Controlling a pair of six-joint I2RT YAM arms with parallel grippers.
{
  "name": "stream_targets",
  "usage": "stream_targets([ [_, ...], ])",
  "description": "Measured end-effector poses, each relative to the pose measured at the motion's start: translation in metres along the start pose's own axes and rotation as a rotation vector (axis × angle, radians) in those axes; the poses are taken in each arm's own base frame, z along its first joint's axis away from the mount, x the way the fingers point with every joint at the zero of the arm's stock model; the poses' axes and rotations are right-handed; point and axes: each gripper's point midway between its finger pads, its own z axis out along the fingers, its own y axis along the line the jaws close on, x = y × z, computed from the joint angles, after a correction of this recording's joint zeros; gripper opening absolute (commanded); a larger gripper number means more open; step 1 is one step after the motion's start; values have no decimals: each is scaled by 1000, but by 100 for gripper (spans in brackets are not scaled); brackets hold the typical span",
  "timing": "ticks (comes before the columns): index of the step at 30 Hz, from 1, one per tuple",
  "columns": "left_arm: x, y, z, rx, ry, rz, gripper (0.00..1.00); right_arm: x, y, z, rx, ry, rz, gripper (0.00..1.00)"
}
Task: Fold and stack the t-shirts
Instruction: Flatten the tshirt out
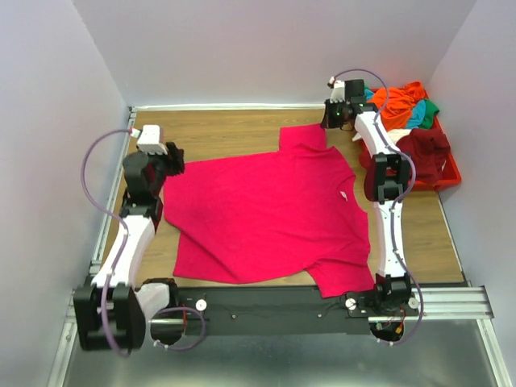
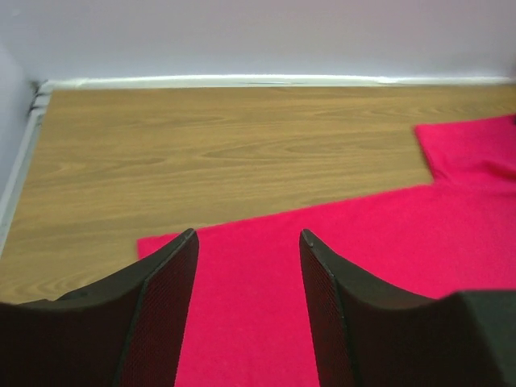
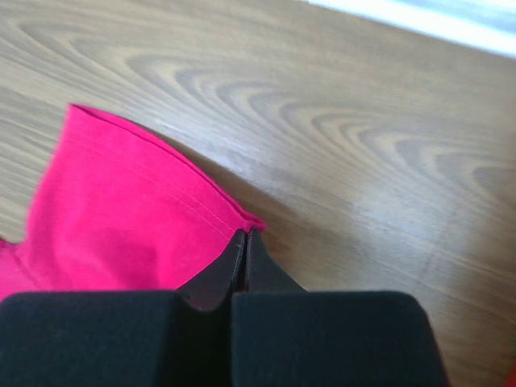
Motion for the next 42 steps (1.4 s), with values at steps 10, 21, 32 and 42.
stream_targets([
  [10, 51, 100, 97, -163, 211, -182, 48, -39, 14, -36, -14, -78, -30, 1],
  [21, 112, 137, 144, -192, 455, -183, 39, -23, 19, -30, -51, -41, -14, 0],
  [32, 157, 145, 124, -203, 623, -193, 35, -14, 19, -27, -57, -22, -7, 0],
  [42, 171, 144, 116, -195, 678, -184, 36, -2, 20, -23, -68, 6, 6, 0],
])
